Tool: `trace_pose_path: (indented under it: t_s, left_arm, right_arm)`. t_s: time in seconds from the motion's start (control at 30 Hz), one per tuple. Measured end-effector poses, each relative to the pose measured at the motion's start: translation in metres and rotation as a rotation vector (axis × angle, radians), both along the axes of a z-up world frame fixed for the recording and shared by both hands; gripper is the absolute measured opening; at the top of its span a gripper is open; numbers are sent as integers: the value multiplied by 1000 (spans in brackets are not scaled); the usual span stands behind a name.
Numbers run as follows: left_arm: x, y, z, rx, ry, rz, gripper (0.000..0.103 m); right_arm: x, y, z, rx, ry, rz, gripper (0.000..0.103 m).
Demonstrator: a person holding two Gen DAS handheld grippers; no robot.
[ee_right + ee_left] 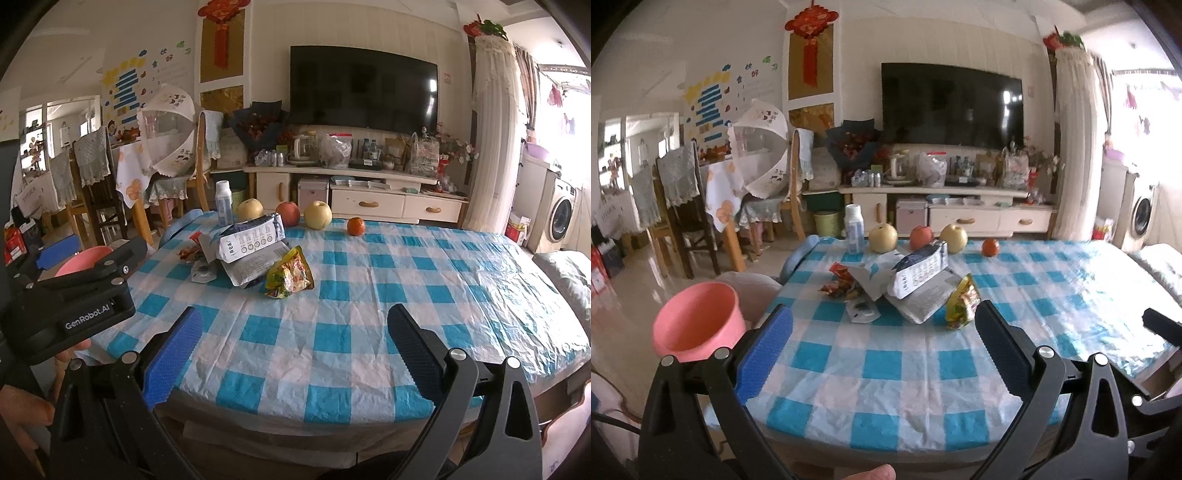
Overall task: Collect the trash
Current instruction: 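Move both tools toward the trash pile on the table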
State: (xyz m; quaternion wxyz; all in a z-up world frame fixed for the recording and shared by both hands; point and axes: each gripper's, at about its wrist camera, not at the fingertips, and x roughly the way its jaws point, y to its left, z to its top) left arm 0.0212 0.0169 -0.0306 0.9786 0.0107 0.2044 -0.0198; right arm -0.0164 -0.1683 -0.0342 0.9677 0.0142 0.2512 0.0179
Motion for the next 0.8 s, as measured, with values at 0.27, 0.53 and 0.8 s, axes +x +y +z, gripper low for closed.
trace_pose_path:
  t_s: [0.27,0.53,0.8]
  left_arm:
    - [1,-12,-10,68,-58,-62,99]
    - [7,-19,-23,60,-7,-115,99]
    - [22,-24,-42,75,71,-132,99]
  right_arm:
    - [7,-9,-12,7,-1,-3,99]
    - [25,-17,-37,13,25,-23,99]
    - [47,-27,-63,18,89,-49,99]
